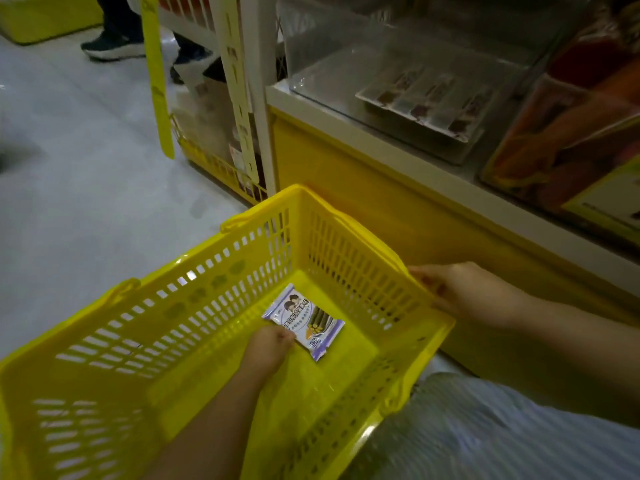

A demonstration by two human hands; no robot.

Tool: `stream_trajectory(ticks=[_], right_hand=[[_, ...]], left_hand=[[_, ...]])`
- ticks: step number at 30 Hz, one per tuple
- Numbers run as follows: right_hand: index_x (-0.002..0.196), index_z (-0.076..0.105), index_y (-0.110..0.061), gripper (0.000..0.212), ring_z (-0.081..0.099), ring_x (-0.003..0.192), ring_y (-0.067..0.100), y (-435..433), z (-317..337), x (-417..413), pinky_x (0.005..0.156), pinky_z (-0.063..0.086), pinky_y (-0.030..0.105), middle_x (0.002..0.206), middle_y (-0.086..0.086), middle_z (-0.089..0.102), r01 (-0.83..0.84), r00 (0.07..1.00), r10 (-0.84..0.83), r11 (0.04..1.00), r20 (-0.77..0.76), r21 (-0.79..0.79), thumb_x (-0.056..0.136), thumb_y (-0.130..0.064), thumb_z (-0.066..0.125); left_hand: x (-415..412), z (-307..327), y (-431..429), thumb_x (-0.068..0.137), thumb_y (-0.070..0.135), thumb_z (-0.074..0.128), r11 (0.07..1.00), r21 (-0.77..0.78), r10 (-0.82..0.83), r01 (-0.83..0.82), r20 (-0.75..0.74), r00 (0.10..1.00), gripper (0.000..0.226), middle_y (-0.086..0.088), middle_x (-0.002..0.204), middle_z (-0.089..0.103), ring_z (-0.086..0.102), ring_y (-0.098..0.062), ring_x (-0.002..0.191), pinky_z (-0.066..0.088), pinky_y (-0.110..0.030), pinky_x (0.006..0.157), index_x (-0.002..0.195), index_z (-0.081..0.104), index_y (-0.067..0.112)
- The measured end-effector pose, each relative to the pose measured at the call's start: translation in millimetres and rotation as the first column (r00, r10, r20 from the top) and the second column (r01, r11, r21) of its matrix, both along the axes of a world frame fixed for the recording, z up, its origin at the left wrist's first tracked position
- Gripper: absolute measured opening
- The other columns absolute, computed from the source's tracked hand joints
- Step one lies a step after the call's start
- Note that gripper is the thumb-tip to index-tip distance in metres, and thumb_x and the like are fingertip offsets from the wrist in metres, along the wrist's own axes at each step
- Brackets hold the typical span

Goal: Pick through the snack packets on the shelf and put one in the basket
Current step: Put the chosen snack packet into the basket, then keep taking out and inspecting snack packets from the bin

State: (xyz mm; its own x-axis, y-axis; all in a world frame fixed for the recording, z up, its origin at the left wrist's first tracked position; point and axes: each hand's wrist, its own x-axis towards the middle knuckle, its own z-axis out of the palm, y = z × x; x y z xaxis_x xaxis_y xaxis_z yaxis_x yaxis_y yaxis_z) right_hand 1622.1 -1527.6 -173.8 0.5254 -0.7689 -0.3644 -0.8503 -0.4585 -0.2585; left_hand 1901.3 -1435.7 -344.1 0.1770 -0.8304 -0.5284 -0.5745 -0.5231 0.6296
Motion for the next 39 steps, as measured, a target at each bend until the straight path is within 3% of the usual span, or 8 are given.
stream_trajectory(ticks=[4, 8, 16, 19, 25, 28, 32, 39], right_hand=[[0.146, 0.04, -0.025, 0.062, 0.063, 0.11, 0.017, 1.8, 20.1, 4.0, 0.089, 0.043, 0.023, 0.125, 0.002, 0.066, -0.008, 0.998, 0.012, 0.998, -0.063, 0.059, 0.09, -0.013, 0.065], [0.143, 0.045, -0.022, 0.055, 0.061, 0.114, 0.014, 13.1, 72.5, 9.2, 0.094, 0.043, 0.024, 0.131, 0.001, 0.062, -0.003, 1.0, 0.004, 0.999, -0.019, 0.045, 0.091, -0.026, 0.065], [0.121, 0.066, -0.023, 0.031, 0.061, 0.088, -0.003, 84.3, 226.3, -21.1, 0.071, 0.039, 0.004, 0.111, -0.008, 0.071, 0.167, 0.968, -0.093, 0.934, 0.234, -0.317, 0.091, -0.028, 0.065], [0.112, 0.07, -0.026, 0.023, 0.056, 0.066, -0.012, 120.8, 281.3, -53.1, 0.063, 0.042, 0.002, 0.089, -0.014, 0.072, 0.299, 0.924, -0.153, 0.861, 0.351, -0.412, 0.09, -0.03, 0.065], [0.101, 0.074, -0.018, 0.014, 0.069, 0.081, 0.01, 170.1, 374.5, -124.5, 0.078, 0.052, 0.025, 0.087, -0.001, 0.076, 0.506, 0.836, -0.185, 0.622, 0.516, -0.597, 0.089, -0.021, 0.067], [0.097, 0.075, -0.016, 0.012, 0.067, 0.075, 0.011, 179.2, 406.9, -157.4, 0.075, 0.052, 0.028, 0.081, -0.002, 0.073, 0.556, 0.821, -0.204, 0.504, 0.534, -0.661, 0.089, -0.02, 0.067], [0.097, 0.075, -0.021, 0.013, 0.068, 0.081, 0.01, 177.7, 437.4, -205.0, 0.08, 0.054, 0.031, 0.081, -0.008, 0.071, 0.568, 0.822, -0.29, 0.38, 0.489, -0.73, 0.088, -0.024, 0.066], [0.119, 0.064, -0.019, 0.032, 0.063, 0.108, 0.023, 143.9, 468.3, -289.2, 0.091, 0.051, 0.039, 0.114, 0.004, 0.069, 0.544, 0.769, -0.574, 0.355, 0.282, -0.76, 0.087, -0.025, 0.064]], left_hand=[[-17.2, 29.6, -7.8, 0.099, 0.012, 0.053, 0.991, -0.115, -0.063, 0.062, -0.003, 0.998, 0.027, -0.013, 0.126, 0.066, 0.06, -0.023, 0.116, 0.045, -0.029, 0.095, 0.121, 0.066, 0.002], [-40.5, 102.7, -25.2, 0.098, 0.016, 0.057, 0.899, -0.422, -0.137, 0.116, -0.02, 0.99, 0.02, 0.0, 0.111, 0.071, 0.062, 0.0, 0.09, 0.042, -0.004, 0.073, 0.113, 0.07, 0.014], [-121.2, 322.5, -18.2, 0.091, 0.01, 0.059, 0.301, -0.951, -0.267, 0.071, -0.013, 0.964, 0.021, 0.02, 0.09, 0.066, 0.059, 0.015, 0.085, 0.04, -0.001, 0.074, 0.104, 0.07, 0.022], [-157.9, 388.9, -4.2, 0.09, 0.012, 0.055, 0.152, -0.987, -0.36, 0.061, 0.003, 0.933, 0.022, 0.018, 0.089, 0.067, 0.063, 0.01, 0.084, 0.042, -0.004, 0.074, 0.103, 0.066, 0.026], [-237.4, 491.5, 1.3, 0.091, 0.004, 0.061, -0.107, -0.988, -0.425, 0.113, 0.148, 0.893, 0.022, 0.01, 0.093, 0.069, 0.065, -0.003, 0.087, 0.049, -0.015, 0.08, 0.105, 0.07, 0.019], [-271.3, 531.7, -2.5, 0.09, 0.012, 0.059, -0.202, -0.965, -0.406, 0.164, 0.235, 0.883, 0.019, 0.003, 0.094, 0.072, 0.067, -0.017, 0.086, 0.052, -0.034, 0.08, 0.104, 0.072, 0.016], [-309.7, 572.4, -12.8, 0.086, 0.009, 0.063, -0.335, -0.879, -0.299, 0.339, 0.441, 0.846, 0.02, -0.002, 0.098, 0.072, 0.068, -0.026, 0.088, 0.053, -0.038, 0.08, 0.103, 0.072, 0.014], [-360.4, 609.5, -57.5, 0.09, 0.026, 0.062, -0.258, -0.708, -0.13, 0.657, 0.699, 0.703, 0.039, 0.003, 0.124, 0.056, 0.059, -0.022, 0.107, 0.043, -0.036, 0.093, 0.129, 0.058, 0.027]])
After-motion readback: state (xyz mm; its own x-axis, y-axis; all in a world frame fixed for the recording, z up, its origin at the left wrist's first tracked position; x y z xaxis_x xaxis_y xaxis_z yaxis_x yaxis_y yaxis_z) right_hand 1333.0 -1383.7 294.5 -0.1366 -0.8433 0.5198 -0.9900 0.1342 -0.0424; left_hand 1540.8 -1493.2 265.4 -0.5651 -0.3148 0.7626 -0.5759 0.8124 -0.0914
